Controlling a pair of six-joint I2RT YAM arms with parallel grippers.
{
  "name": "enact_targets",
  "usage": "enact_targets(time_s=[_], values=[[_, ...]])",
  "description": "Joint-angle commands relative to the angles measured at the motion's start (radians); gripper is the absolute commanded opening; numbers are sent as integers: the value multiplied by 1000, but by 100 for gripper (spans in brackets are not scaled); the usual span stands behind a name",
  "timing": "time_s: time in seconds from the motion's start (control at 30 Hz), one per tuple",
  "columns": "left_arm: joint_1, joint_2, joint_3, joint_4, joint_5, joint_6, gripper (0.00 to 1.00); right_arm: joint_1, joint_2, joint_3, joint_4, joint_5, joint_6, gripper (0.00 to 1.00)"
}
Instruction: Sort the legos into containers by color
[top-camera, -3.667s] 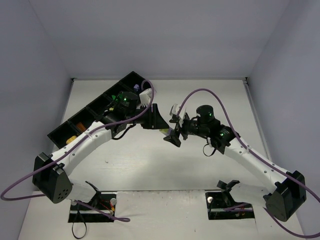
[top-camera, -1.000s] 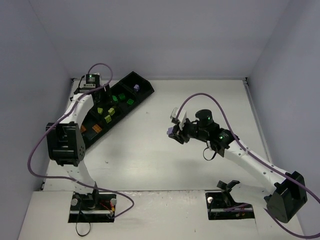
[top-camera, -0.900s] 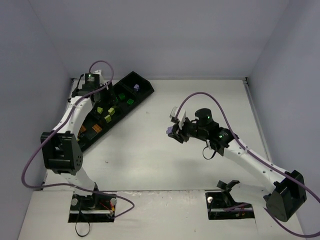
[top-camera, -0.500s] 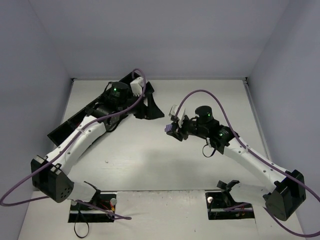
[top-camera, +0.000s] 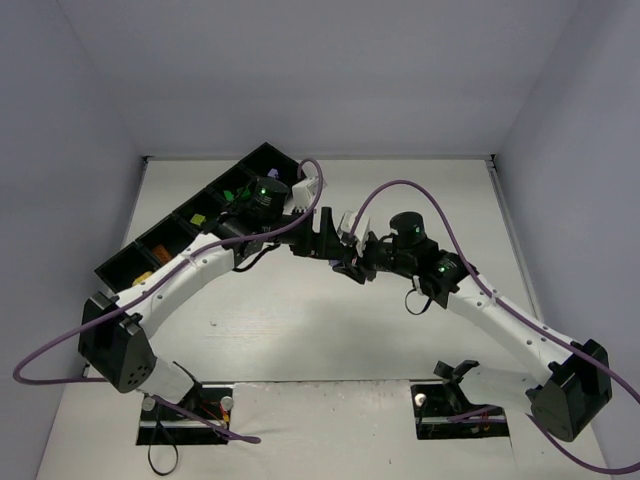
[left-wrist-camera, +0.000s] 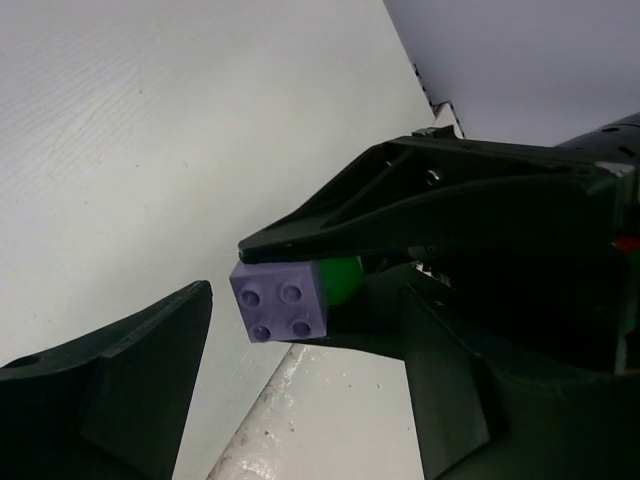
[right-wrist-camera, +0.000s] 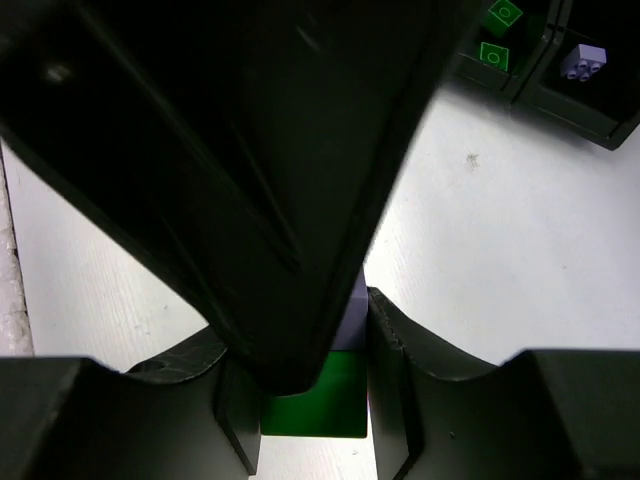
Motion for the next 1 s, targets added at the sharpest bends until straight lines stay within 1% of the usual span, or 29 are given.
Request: enact_targets(time_s=[0.0, 0.1, 0.13, 0.2, 0.23, 0.3, 0.33, 0.37, 0.47, 0.53, 0.57, 0.6, 0.63, 0.7, 0.8, 0.87, 0.93, 0.97], values=[[-10, 7, 51, 30, -10, -16, 68, 1, -24, 45, 61, -27, -15, 5], [-8, 29, 54, 30, -18, -23, 64, 1, -31, 44, 61, -27, -15, 5], [-10, 37, 55, 40, -10, -29, 61, 2, -32, 41, 61, -27, -14, 5], [-10, 40, 54, 55, -7, -39, 53, 1, -32, 40, 61, -27, -14, 5], [-10, 41, 54, 58, -4, -40, 46, 1, -34, 37, 61, -27, -14, 5], [-10, 43, 55, 60, 0, -42, 41, 1, -34, 37, 61, -24, -14, 5], [-10, 43, 57, 60, 2, -42, 38, 1, -34, 36, 61, -23, -15, 5], [-10, 43, 55, 63, 5, -43, 28, 1, -34, 36, 61, -21, -15, 5], [-10, 41, 54, 63, 14, -42, 11, 1, -34, 36, 61, -18, -17, 6], [-11, 38, 54, 63, 17, -43, 8, 1, -34, 36, 59, -13, -17, 18], [-8, 38, 52, 63, 17, -40, 7, 1, -37, 34, 56, -7, -15, 28], [-8, 34, 52, 63, 16, -37, 7, -1, -37, 34, 55, 5, -14, 51], [-5, 32, 52, 55, 16, -34, 6, 1, -41, 34, 50, 14, -14, 60], [-2, 27, 54, 49, 14, -26, 6, 1, -43, 34, 27, 28, -15, 75], [7, 23, 61, 38, 16, -20, 6, 1, -52, 28, 8, 39, -20, 78], [10, 21, 66, 30, 14, -17, 6, 1, -63, 24, 5, 45, -21, 77], [12, 21, 71, 29, 22, -19, 6, -1, -67, 17, 5, 51, -23, 74], [12, 18, 72, 29, 22, -17, 6, -1, -67, 16, 5, 54, -23, 69]])
